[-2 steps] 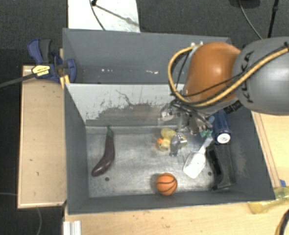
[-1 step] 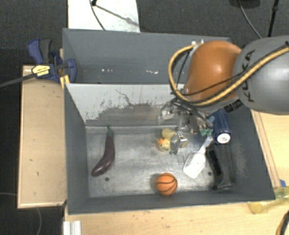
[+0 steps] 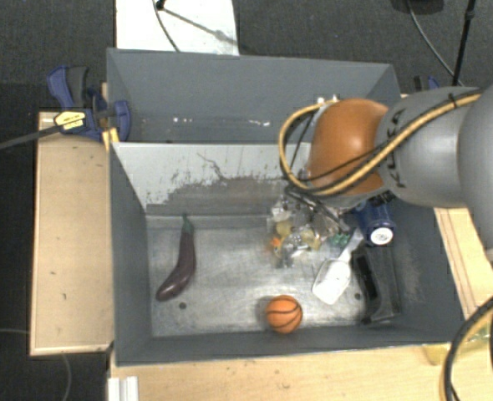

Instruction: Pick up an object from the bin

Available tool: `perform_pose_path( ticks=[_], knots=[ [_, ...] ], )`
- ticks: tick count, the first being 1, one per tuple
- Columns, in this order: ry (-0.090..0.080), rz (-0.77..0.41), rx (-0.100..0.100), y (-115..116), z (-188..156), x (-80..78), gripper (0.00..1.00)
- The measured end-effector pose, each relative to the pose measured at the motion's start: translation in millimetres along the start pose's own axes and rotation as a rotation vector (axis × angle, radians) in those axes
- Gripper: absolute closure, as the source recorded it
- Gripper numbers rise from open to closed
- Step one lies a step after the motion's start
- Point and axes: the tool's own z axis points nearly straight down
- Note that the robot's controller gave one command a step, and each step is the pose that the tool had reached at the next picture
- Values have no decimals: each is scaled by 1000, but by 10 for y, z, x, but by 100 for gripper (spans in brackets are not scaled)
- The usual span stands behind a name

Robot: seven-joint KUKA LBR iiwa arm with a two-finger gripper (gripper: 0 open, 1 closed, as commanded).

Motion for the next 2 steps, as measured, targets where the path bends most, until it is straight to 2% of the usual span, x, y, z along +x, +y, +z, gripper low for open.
perform_pose_path(
  ticks=[1, 2],
  knots=[
    [0, 1, 0, 0, 0, 0, 100],
    [18, 5, 0, 77, -452, 110, 100]
  ],
)
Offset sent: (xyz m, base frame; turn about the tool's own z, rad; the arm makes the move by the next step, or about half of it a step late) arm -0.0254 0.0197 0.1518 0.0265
